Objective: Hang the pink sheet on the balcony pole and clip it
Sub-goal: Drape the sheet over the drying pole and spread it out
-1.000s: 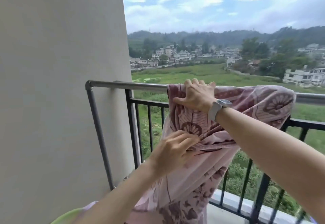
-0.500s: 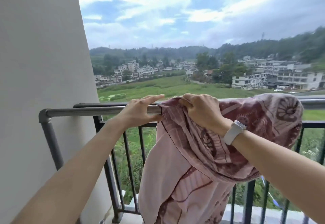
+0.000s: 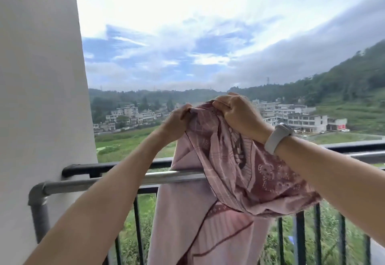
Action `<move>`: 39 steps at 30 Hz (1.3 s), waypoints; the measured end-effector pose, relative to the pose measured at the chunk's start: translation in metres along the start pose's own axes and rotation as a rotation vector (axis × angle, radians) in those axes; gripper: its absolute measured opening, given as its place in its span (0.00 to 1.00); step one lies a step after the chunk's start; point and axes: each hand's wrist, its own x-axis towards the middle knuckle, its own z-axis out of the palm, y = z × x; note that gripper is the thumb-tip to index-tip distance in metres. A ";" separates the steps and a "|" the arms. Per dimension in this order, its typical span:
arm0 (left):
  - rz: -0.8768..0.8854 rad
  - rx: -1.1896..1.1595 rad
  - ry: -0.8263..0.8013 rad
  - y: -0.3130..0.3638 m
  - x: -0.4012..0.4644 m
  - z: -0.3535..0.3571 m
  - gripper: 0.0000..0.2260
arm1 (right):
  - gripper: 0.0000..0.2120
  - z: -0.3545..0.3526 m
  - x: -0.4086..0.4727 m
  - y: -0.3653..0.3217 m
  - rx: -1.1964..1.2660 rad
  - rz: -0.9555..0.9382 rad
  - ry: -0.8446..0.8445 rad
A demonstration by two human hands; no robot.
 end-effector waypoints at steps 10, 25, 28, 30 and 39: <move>0.276 0.319 0.127 0.063 -0.022 -0.151 0.16 | 0.15 -0.006 0.052 -0.131 0.175 -0.162 0.249; -0.070 0.137 -0.147 0.018 -0.130 -0.088 0.06 | 0.10 -0.037 -0.125 -0.084 -0.148 -0.424 -0.112; -0.002 0.182 -0.021 0.039 -0.144 -0.076 0.08 | 0.11 -0.040 -0.146 -0.071 -0.295 -0.523 -0.215; 0.017 0.222 0.041 0.047 -0.165 -0.076 0.10 | 0.12 -0.043 -0.150 -0.064 -0.341 -0.402 -0.289; 0.278 0.619 -0.155 0.031 -0.273 -0.025 0.10 | 0.17 0.015 -0.140 -0.101 0.036 -0.054 -0.310</move>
